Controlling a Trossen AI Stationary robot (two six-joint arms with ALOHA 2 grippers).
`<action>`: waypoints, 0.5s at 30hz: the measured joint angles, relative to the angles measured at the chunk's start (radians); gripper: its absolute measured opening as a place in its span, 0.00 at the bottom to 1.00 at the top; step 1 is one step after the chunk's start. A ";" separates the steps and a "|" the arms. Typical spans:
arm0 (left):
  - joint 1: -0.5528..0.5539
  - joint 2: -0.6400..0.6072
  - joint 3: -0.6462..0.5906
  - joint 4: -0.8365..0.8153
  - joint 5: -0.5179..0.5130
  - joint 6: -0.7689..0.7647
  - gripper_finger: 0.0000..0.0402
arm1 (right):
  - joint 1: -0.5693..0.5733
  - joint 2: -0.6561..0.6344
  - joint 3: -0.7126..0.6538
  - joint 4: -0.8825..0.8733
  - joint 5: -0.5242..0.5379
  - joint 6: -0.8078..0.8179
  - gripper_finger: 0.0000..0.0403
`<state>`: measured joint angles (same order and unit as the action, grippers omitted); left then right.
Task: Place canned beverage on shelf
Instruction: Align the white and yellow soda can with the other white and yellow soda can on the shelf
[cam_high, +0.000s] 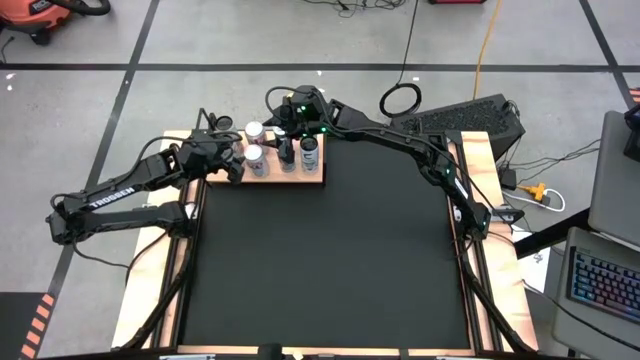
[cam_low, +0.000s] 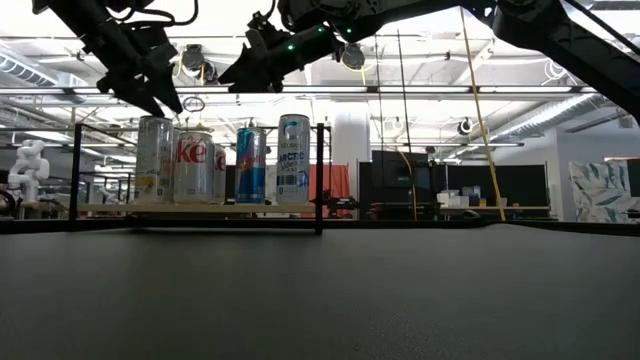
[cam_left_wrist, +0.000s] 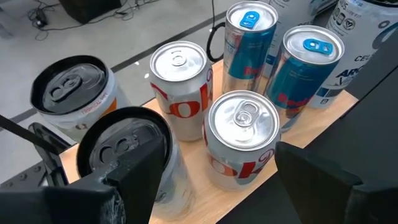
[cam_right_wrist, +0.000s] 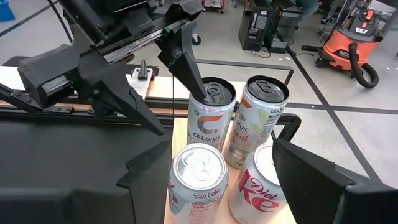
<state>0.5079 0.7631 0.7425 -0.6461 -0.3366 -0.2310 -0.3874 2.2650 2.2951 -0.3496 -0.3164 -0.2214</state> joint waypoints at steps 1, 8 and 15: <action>0.000 0.000 0.000 0.000 0.006 0.001 0.77 | 0.000 0.000 0.000 0.000 0.000 0.000 0.64; 0.000 -0.003 0.004 -0.058 0.009 0.010 0.77 | 0.000 0.000 0.000 0.000 0.000 0.000 0.64; 0.000 -0.023 0.020 -0.092 -0.016 0.033 0.77 | 0.000 0.000 0.000 -0.001 0.000 0.000 0.64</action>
<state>0.5079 0.7405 0.7623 -0.7385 -0.3527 -0.1979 -0.3874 2.2650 2.2951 -0.3510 -0.3164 -0.2214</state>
